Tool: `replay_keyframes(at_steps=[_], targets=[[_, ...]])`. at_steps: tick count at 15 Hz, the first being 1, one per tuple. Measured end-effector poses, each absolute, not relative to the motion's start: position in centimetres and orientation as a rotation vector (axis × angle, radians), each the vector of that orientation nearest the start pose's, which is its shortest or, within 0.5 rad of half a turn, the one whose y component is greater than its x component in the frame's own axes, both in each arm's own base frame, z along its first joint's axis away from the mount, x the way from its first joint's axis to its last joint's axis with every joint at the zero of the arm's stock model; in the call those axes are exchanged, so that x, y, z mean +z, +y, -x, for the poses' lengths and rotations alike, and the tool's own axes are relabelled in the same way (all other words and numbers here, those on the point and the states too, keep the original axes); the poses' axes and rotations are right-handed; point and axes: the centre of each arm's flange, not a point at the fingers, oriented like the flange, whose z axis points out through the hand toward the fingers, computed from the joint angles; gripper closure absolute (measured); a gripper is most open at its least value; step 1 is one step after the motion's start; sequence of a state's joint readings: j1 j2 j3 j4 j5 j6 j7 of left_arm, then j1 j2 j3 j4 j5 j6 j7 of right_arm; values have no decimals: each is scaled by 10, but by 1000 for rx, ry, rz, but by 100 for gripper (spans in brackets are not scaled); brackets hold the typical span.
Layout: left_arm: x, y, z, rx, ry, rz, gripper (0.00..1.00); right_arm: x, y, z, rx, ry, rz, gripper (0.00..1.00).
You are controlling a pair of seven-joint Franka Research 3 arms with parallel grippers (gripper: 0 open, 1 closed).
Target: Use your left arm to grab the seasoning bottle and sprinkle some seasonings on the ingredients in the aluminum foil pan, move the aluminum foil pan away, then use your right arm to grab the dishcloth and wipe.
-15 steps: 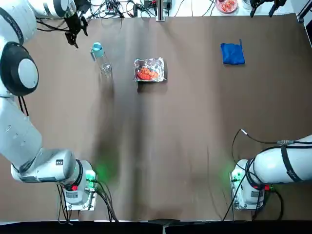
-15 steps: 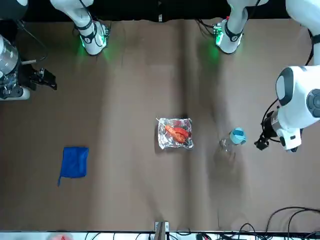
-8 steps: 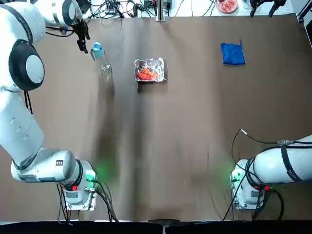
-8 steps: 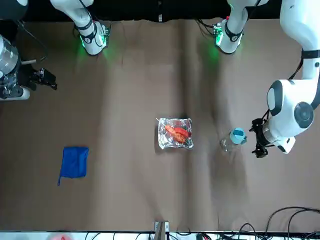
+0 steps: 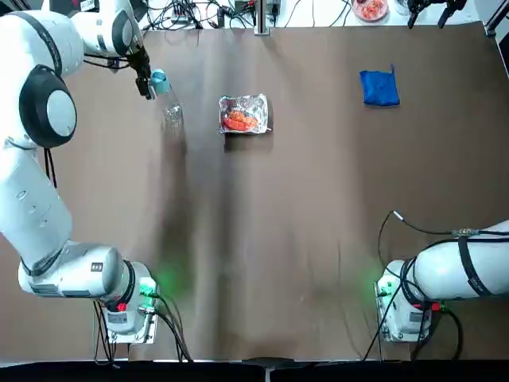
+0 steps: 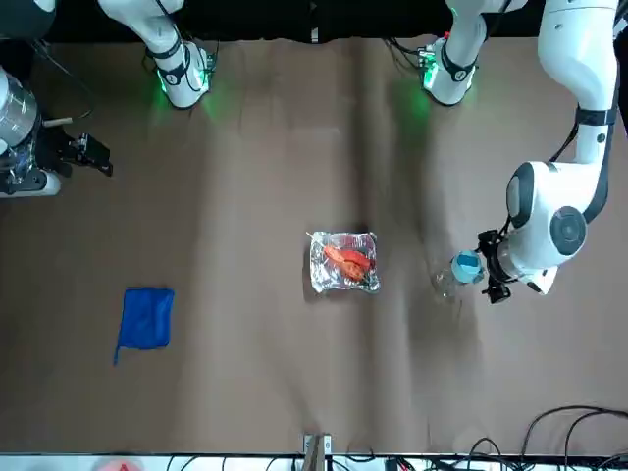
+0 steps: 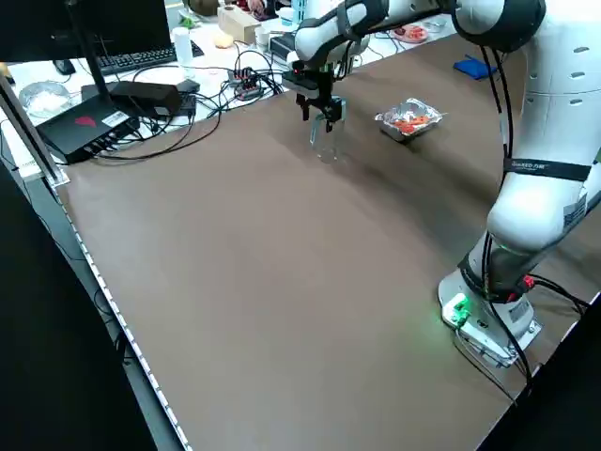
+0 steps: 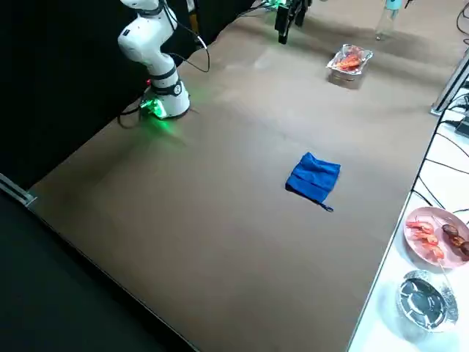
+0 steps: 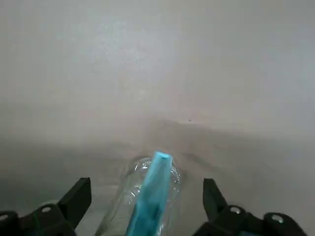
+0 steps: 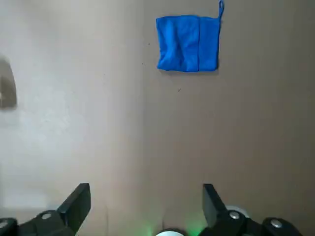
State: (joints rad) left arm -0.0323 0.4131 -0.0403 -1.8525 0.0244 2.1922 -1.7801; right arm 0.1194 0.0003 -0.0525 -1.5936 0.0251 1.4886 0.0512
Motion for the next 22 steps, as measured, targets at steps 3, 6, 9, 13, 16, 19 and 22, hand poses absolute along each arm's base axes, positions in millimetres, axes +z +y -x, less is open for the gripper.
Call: replay_keyframes(at_steps=[3, 6, 9, 13, 16, 19, 22], targets=[[283, -49, -628, -26, 2432, -2120, 0, 607, 39, -543, 167, -26, 3118, 0], [270, -52, -627, -16, 2446, -2133, 2, 607, 39, -543, 167, -26, 3118, 0], [268, -50, -627, -16, 2452, -2131, 9, 607, 39, -543, 167, -26, 3118, 0], [268, -46, -627, -15, 2458, -2124, 15, 607, 39, -543, 167, -26, 3118, 0], [271, -45, -628, -11, 2459, -2118, 20, 607, 39, -543, 167, -26, 3118, 0], [273, -46, -628, -7, 2453, -2119, 26, 607, 39, -543, 167, -25, 3118, 0], [273, -48, -628, -8, 2450, -2123, 28, 607, 39, -543, 167, -25, 3118, 0]])
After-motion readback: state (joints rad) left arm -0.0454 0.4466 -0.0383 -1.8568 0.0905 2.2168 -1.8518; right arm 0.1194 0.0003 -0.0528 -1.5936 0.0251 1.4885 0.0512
